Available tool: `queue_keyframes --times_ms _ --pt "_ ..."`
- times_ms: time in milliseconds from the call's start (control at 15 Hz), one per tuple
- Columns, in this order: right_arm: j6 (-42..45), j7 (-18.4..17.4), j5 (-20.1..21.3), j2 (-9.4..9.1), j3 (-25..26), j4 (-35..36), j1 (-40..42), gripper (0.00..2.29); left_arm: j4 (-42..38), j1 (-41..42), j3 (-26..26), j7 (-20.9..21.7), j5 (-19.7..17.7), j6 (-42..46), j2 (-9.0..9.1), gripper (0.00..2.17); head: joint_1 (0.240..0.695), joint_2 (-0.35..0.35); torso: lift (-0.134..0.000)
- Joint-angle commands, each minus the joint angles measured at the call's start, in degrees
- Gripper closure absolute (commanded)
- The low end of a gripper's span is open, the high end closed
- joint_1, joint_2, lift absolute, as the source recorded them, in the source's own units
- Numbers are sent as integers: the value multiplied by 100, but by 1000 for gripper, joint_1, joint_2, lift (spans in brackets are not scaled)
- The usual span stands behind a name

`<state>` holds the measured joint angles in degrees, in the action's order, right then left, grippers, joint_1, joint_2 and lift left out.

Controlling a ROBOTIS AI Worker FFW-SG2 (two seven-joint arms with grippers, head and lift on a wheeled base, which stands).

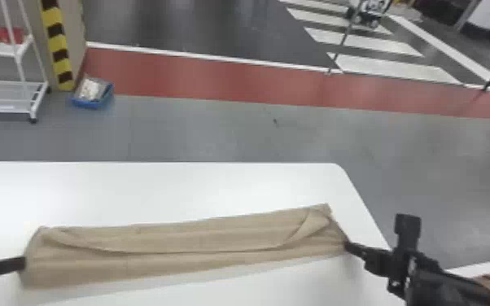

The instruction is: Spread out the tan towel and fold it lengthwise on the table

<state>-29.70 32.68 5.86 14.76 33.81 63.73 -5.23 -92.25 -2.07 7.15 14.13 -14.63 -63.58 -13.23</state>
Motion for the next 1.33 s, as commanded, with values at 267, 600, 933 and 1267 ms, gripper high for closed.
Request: queue_keyframes --times_ms 267,600,933,1267 --pt "-472 28 -24 -237 21 684 215 1021 5 22 -3 -50 30 34 -13 1096 695 -270 0" --pt "-437 11 47 -351 3 922 259 19 -276 189 -3 -77 30 -54 -4 19 695 -257 0" --pt "-278 -77 3 -720 258 2020 453 49 -803 620 462 46 -66 473 40 19 695 -247 0" --pt "-665 907 -6 -844 -480 2477 646 1136 -1040 945 339 486 -321 702 145 22 695 -208 0"
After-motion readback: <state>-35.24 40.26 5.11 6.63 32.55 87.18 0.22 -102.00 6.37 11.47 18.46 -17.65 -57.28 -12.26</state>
